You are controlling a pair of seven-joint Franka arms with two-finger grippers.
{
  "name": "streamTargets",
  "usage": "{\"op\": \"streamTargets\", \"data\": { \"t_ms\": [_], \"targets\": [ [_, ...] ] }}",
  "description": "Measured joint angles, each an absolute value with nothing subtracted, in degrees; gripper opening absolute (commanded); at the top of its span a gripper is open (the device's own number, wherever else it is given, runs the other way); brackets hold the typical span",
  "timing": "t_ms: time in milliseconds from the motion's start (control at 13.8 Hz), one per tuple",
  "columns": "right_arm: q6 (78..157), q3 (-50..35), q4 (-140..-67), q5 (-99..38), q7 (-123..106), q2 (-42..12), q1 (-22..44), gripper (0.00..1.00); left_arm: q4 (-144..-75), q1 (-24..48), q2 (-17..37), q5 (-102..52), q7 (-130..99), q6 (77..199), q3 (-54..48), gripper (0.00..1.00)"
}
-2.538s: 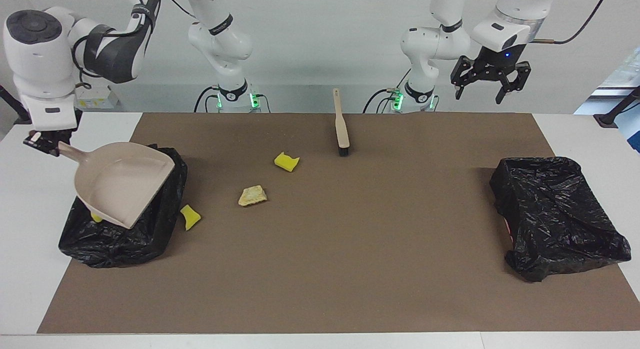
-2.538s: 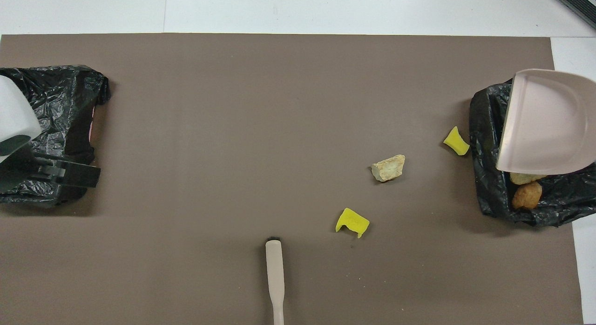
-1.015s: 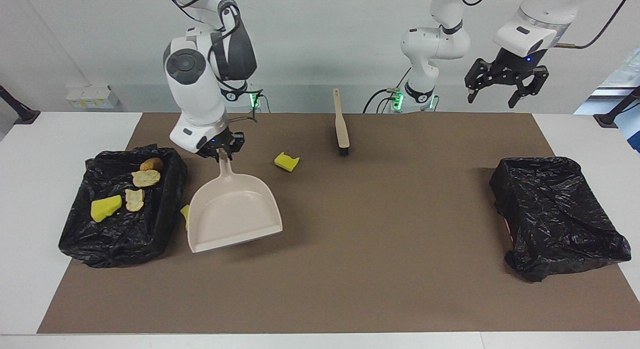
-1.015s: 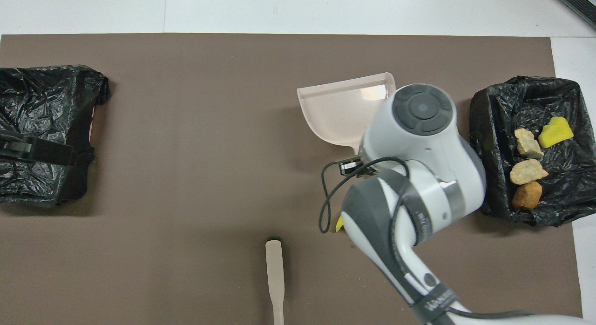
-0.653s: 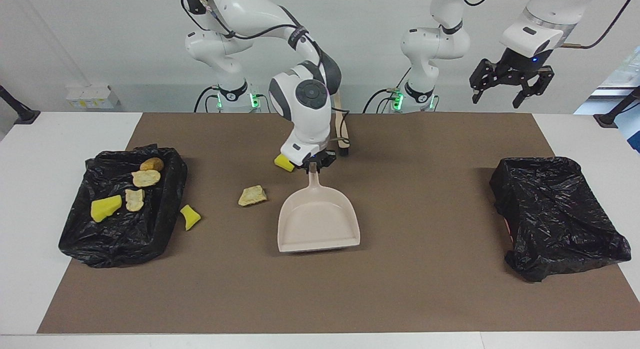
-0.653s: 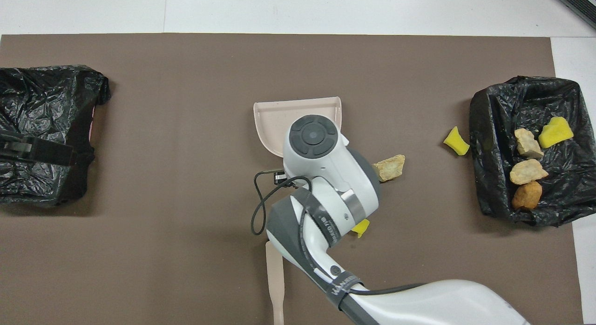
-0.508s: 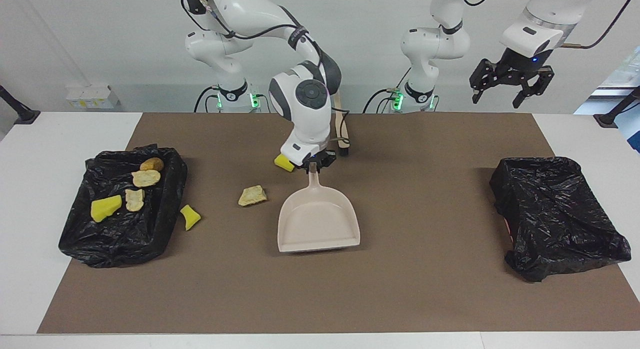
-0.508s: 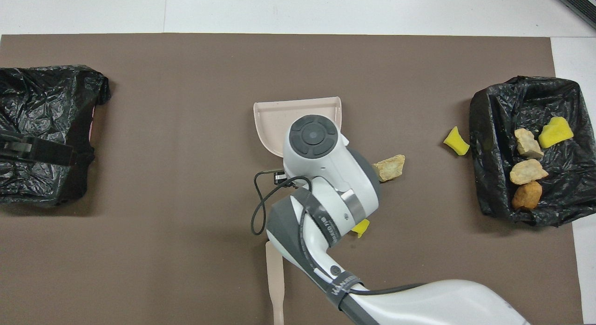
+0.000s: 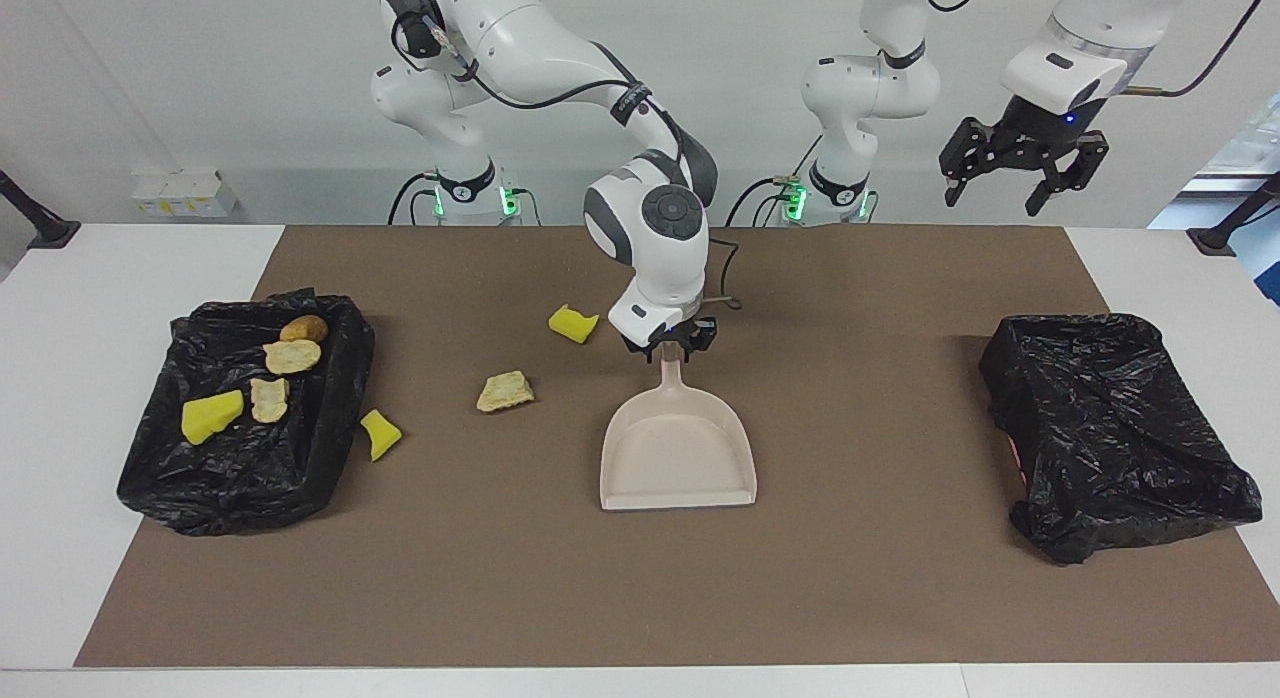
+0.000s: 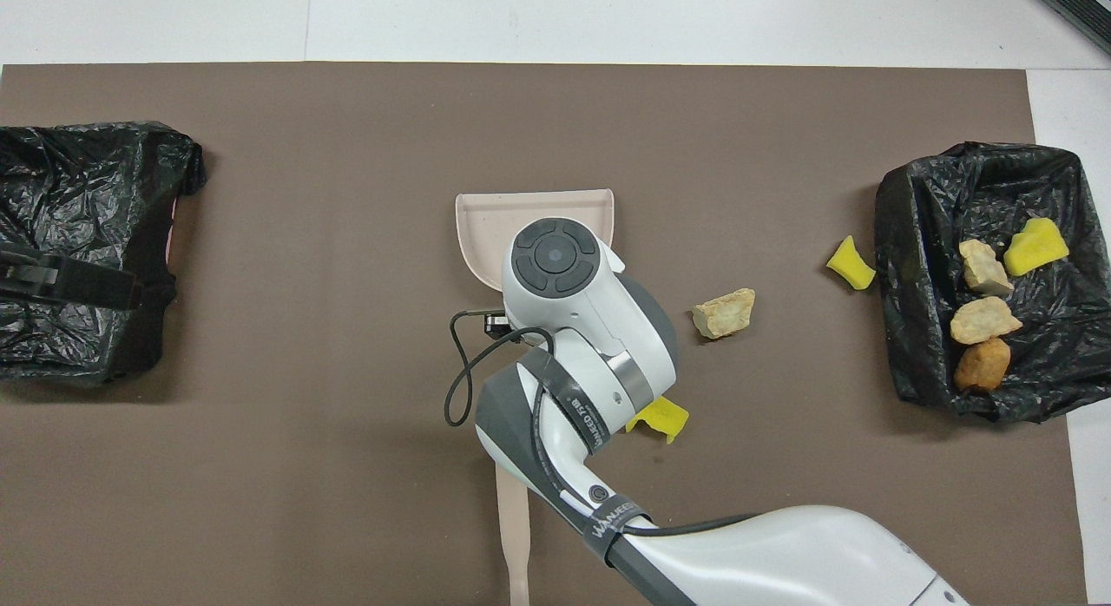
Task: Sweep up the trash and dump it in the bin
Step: 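Set the empty dustpan back down mid-table with the right gripper, then grasp the dustpan handle with the left gripper while the right gripper grasps the brush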
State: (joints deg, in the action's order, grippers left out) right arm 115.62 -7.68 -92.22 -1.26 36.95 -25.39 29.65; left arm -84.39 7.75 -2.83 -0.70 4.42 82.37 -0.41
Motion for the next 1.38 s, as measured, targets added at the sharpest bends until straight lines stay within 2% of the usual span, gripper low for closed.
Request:
{"op": "streamTargets", "data": {
  "t_ms": [218,435,580,870,1015,1378],
  "targets": [
    [114.9,-8.8,-96.2,-1.8,40.0,-21.2,30.6,1.00,-84.4,7.9,-2.8,-0.8,4.4,82.8,-1.3,1.00],
    [114.9,-9.2,-102.8,-1.9,44.5,-15.9,34.7,1.00,-85.7,10.3,-2.5,-1.1,3.8,85.2,-2.1,1.00],
    [116.0,-9.2,-107.3,-2.2,47.1,-12.3,38.1,1.00,-89.2,14.7,-2.0,-1.2,-0.8,89.9,-2.3,1.00],
    [124.6,-9.3,-119.8,-2.2,52.9,-5.1,44.6,1.00,-98.0,24.0,-0.2,-1.2,-12.0,102.3,-2.8,1.00],
    [125.1,-9.3,-123.6,-2.2,54.8,-2.4,46.3,1.00,-101.5,27.3,1.8,-1.2,-15.9,107.6,-2.8,1.00],
    [125.1,-9.3,-129.7,-2.5,59.1,0.7,49.6,0.87,-103.1,34.9,11.1,-1.1,-25.1,118.4,-2.8,1.00]
  ]
}}
